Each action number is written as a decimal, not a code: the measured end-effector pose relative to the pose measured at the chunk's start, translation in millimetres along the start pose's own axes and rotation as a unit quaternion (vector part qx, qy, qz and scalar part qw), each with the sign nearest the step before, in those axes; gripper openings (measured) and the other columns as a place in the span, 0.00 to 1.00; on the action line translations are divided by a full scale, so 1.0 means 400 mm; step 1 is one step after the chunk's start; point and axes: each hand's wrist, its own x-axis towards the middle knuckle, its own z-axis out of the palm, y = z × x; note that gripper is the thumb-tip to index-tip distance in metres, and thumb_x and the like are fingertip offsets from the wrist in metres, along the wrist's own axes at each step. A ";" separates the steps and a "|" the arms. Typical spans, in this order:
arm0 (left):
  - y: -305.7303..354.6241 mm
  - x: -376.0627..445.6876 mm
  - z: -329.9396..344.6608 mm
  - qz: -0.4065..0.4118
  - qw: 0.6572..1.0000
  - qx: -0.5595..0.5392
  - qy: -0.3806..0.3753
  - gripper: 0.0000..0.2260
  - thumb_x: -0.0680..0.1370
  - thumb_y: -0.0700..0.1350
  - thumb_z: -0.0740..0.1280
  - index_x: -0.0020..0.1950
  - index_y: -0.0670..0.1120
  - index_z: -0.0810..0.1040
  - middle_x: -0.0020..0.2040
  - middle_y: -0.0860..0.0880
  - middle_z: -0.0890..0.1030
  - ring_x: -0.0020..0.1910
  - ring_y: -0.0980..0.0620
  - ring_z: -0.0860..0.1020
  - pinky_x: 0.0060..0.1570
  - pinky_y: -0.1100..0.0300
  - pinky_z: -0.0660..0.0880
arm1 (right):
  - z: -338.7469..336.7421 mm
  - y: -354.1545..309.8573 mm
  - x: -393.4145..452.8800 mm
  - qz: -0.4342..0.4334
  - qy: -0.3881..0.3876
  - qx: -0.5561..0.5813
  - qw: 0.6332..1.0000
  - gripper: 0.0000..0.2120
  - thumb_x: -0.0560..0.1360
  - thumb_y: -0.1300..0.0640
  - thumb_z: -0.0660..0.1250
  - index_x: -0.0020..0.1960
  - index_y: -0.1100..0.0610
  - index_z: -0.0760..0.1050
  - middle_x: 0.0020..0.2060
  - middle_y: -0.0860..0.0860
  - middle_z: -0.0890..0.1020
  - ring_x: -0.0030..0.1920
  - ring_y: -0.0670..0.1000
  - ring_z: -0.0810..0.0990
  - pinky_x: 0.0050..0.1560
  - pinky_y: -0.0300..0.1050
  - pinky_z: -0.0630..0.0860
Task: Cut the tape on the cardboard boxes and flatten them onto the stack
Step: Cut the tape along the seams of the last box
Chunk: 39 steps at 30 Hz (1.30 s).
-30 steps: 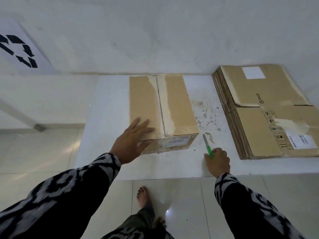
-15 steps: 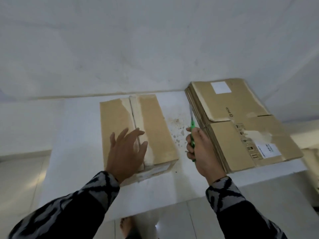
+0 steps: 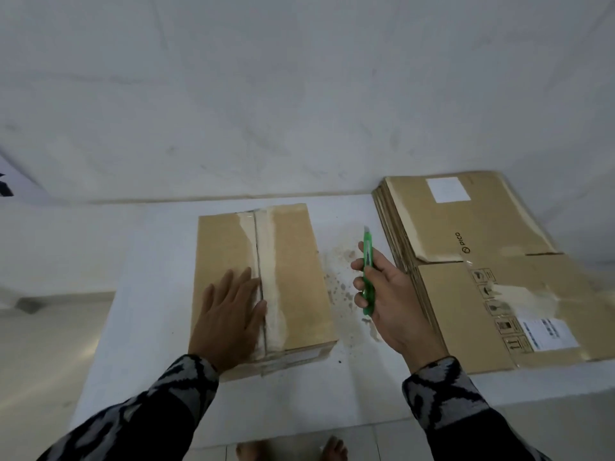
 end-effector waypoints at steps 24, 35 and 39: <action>0.001 -0.048 0.001 -0.207 0.968 -0.101 0.103 0.26 0.81 0.51 0.62 0.77 0.44 0.60 0.79 0.47 0.59 0.76 0.44 0.61 0.73 0.48 0.61 | -0.202 0.367 0.193 0.084 0.112 -0.636 0.759 0.30 0.80 0.63 0.59 0.79 0.56 0.55 0.64 0.60 0.64 0.62 0.63 0.65 0.62 0.53 0.64; -0.106 -0.089 -0.049 -0.280 0.825 -0.488 -0.046 0.23 0.80 0.61 0.62 0.72 0.53 0.70 0.67 0.51 0.77 0.61 0.50 0.78 0.61 0.52 0.74 | 0.062 0.183 0.005 0.096 -0.038 -0.344 0.933 0.26 0.82 0.40 0.53 0.77 0.48 0.60 0.68 0.43 0.69 0.69 0.48 0.68 0.73 0.50 0.63; -0.108 -0.064 -0.125 -0.184 0.868 -0.462 -0.001 0.26 0.73 0.66 0.65 0.70 0.61 0.70 0.62 0.60 0.79 0.59 0.56 0.78 0.58 0.55 0.75 | 0.110 0.221 -0.004 0.052 -0.008 -0.329 0.943 0.38 0.76 0.32 0.55 0.80 0.48 0.54 0.76 0.44 0.64 0.74 0.49 0.64 0.75 0.52 0.63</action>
